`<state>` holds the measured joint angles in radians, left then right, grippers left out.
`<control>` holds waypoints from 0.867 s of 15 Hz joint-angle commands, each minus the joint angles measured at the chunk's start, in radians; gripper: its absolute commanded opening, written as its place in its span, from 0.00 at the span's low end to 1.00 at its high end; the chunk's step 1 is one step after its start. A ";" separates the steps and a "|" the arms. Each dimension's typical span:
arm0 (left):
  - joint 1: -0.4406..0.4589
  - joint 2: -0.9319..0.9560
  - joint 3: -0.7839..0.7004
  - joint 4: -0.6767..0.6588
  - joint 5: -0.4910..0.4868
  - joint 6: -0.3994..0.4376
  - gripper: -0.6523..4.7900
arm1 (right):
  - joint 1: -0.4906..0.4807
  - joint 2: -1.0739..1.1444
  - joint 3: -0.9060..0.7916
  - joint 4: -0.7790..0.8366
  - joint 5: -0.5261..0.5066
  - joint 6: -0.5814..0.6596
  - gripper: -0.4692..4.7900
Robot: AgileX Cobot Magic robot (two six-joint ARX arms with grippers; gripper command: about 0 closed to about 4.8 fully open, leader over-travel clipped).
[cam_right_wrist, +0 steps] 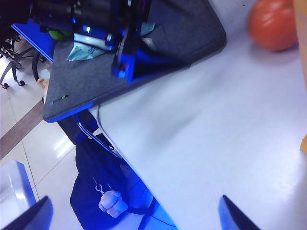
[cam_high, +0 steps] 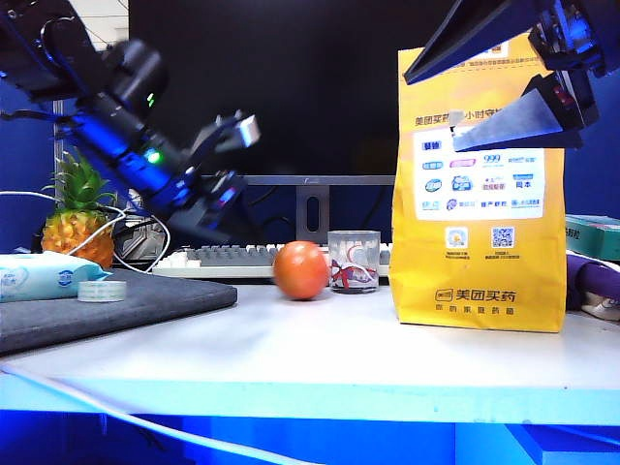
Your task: Pick up the orange and throw it into the yellow paper bag.
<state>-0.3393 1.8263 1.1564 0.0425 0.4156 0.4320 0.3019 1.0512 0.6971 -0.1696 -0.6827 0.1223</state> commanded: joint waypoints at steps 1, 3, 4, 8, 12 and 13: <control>-0.031 0.012 0.031 0.155 0.023 0.001 1.00 | 0.001 -0.003 0.006 0.018 0.037 -0.012 1.00; -0.038 0.057 0.106 0.156 0.045 0.000 1.00 | 0.001 -0.003 0.006 0.018 0.037 -0.019 1.00; -0.043 0.079 0.137 0.156 0.043 -0.004 1.00 | 0.001 -0.003 0.006 0.017 0.037 -0.019 1.00; -0.039 0.207 0.305 0.143 -0.047 -0.073 1.00 | 0.001 -0.003 0.006 -0.002 0.033 -0.018 1.00; -0.039 0.314 0.419 0.050 -0.195 -0.084 1.00 | 0.001 -0.003 0.006 -0.005 0.034 -0.019 1.00; -0.039 0.327 0.428 0.042 -0.215 -0.088 1.00 | 0.001 -0.003 0.006 -0.005 0.034 -0.023 1.00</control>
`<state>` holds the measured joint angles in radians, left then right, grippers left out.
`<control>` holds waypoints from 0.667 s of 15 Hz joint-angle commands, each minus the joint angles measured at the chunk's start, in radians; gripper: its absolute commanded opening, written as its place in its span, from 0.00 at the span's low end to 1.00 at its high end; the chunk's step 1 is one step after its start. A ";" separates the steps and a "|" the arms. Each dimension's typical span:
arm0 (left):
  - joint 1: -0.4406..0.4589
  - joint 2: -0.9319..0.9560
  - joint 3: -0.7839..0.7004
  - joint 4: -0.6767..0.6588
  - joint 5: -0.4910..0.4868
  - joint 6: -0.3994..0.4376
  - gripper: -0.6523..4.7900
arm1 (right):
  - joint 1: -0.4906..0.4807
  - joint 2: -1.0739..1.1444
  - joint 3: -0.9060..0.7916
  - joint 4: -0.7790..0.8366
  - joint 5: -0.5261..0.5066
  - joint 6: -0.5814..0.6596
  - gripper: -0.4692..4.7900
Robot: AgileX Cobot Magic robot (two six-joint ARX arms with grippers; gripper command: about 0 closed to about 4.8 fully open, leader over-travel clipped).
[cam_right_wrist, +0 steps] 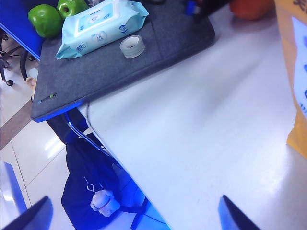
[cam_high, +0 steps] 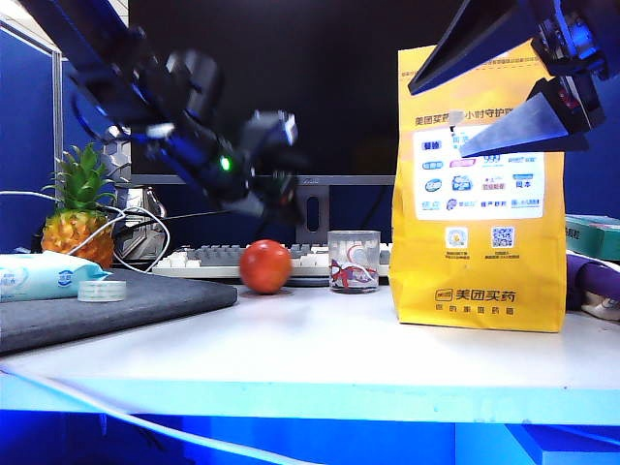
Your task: Pick up the orange and throw it into the yellow paper bag.
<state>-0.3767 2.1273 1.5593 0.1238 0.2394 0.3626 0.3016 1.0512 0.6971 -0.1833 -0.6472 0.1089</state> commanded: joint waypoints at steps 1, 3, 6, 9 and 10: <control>-0.002 0.043 0.031 -0.040 -0.037 -0.022 1.00 | 0.001 -0.003 0.006 0.009 -0.002 -0.010 1.00; -0.002 0.064 0.035 -0.040 -0.136 -0.027 1.00 | 0.001 -0.003 0.006 0.012 -0.002 -0.012 1.00; 0.005 0.076 0.035 -0.021 -0.194 -0.013 1.00 | 0.001 -0.003 0.006 0.030 -0.002 -0.012 1.00; 0.005 0.076 0.041 0.007 -0.241 0.005 1.00 | 0.001 -0.003 0.006 0.034 -0.001 -0.012 1.00; 0.006 0.076 0.042 0.024 -0.243 0.006 1.00 | 0.001 -0.003 0.006 0.034 -0.001 -0.012 1.00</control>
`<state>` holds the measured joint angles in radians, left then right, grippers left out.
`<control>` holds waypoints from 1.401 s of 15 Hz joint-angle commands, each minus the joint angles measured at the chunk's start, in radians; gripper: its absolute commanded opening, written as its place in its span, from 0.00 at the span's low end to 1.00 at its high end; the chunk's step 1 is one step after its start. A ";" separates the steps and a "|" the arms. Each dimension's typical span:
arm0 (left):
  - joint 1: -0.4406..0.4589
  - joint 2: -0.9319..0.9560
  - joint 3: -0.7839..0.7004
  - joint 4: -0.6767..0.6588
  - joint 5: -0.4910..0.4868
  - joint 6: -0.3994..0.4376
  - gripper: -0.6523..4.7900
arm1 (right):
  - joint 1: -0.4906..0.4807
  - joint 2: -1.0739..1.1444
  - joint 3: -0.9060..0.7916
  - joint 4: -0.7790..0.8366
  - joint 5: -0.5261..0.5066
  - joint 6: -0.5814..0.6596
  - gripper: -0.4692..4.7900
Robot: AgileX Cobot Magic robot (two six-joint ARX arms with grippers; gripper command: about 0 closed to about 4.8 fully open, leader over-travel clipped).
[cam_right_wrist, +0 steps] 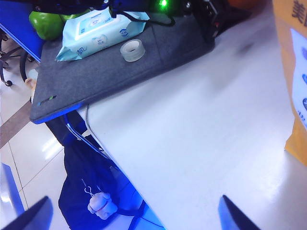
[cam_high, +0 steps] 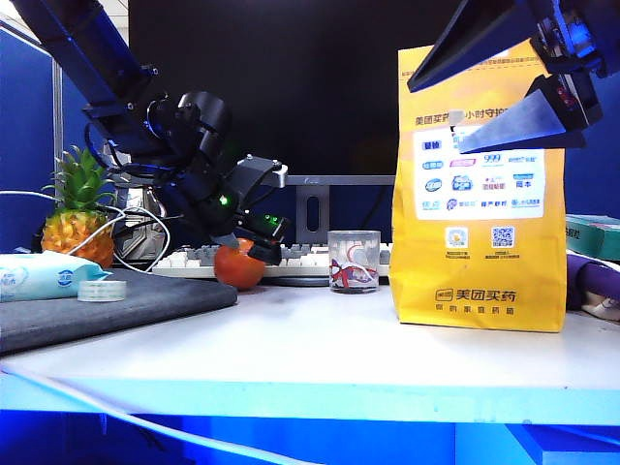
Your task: Pick up the orange and throw it into the yellow paper bag.
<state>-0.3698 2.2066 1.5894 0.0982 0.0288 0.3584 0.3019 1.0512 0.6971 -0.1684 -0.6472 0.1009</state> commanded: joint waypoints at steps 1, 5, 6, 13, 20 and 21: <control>0.002 -0.003 0.012 0.060 -0.034 0.010 1.00 | 0.000 -0.003 0.006 0.019 -0.001 -0.004 1.00; 0.009 0.014 0.012 0.060 -0.097 0.012 1.00 | 0.001 -0.003 0.006 0.019 -0.001 -0.004 1.00; 0.014 0.021 0.012 0.059 -0.096 0.011 1.00 | 0.001 -0.003 0.006 0.019 -0.002 -0.004 1.00; 0.022 0.033 0.019 0.092 -0.219 0.088 1.00 | 0.001 0.036 0.006 0.024 -0.003 -0.004 1.00; 0.028 0.034 0.019 0.136 -0.280 0.128 1.00 | 0.001 0.059 0.006 0.098 -0.010 -0.003 1.00; 0.028 0.034 0.019 0.135 -0.279 0.129 1.00 | 0.001 0.059 0.006 0.098 -0.010 -0.004 1.00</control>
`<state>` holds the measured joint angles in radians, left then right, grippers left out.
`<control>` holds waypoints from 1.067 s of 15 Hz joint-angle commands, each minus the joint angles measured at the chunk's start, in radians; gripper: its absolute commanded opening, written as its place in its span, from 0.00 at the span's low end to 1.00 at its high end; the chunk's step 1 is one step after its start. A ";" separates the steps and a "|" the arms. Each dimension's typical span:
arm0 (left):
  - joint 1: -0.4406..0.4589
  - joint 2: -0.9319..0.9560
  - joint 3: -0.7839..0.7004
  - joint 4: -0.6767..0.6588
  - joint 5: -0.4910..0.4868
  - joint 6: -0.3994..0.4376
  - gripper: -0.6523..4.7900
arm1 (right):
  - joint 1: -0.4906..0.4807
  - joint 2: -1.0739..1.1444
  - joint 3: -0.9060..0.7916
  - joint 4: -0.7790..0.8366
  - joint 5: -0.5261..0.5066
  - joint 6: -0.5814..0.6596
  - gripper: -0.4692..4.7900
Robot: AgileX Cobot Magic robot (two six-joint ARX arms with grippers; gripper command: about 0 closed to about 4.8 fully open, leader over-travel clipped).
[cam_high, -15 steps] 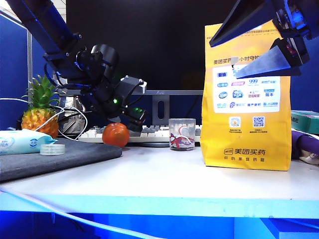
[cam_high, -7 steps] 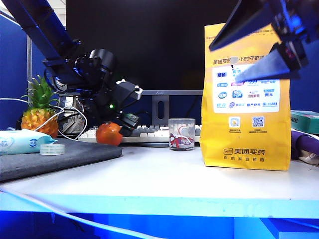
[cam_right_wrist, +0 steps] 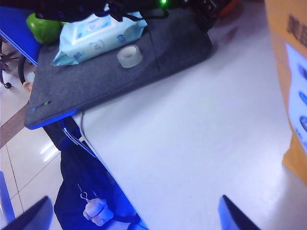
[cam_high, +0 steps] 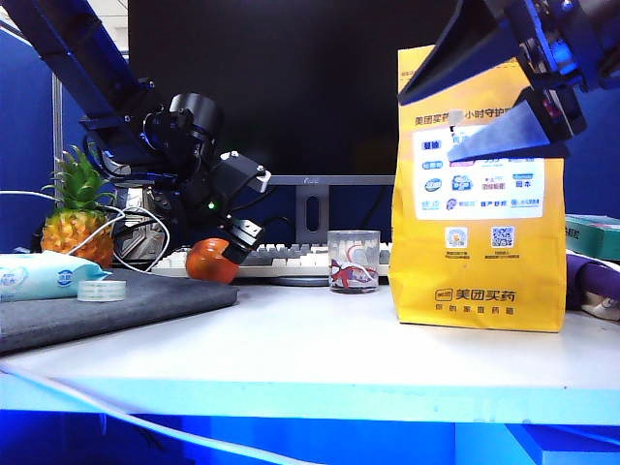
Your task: Pick up the orange and throw it into the yellow paper bag.
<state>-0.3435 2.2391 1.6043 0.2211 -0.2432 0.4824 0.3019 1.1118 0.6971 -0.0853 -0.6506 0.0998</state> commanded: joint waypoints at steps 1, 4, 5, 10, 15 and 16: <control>0.002 0.002 0.004 0.013 -0.007 0.004 1.00 | 0.001 -0.002 0.006 0.016 -0.006 -0.002 1.00; 0.002 0.008 0.005 -0.032 -0.005 0.004 1.00 | 0.001 -0.002 0.006 0.016 -0.006 -0.003 1.00; 0.002 0.014 0.005 -0.057 -0.008 0.004 0.91 | 0.001 -0.002 0.006 0.016 -0.006 -0.002 1.00; 0.013 0.039 0.010 -0.045 -0.052 0.008 0.78 | 0.001 -0.002 0.006 0.016 -0.006 -0.003 1.00; 0.015 0.039 0.029 -0.039 0.021 -0.004 1.00 | 0.001 -0.001 0.006 0.030 -0.006 -0.003 1.00; 0.015 0.039 0.040 -0.039 0.020 -0.005 1.00 | 0.000 -0.001 0.006 0.036 -0.006 -0.003 1.00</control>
<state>-0.3286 2.2829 1.6260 0.1673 -0.2276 0.4847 0.3019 1.1118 0.6971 -0.0746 -0.6506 0.0998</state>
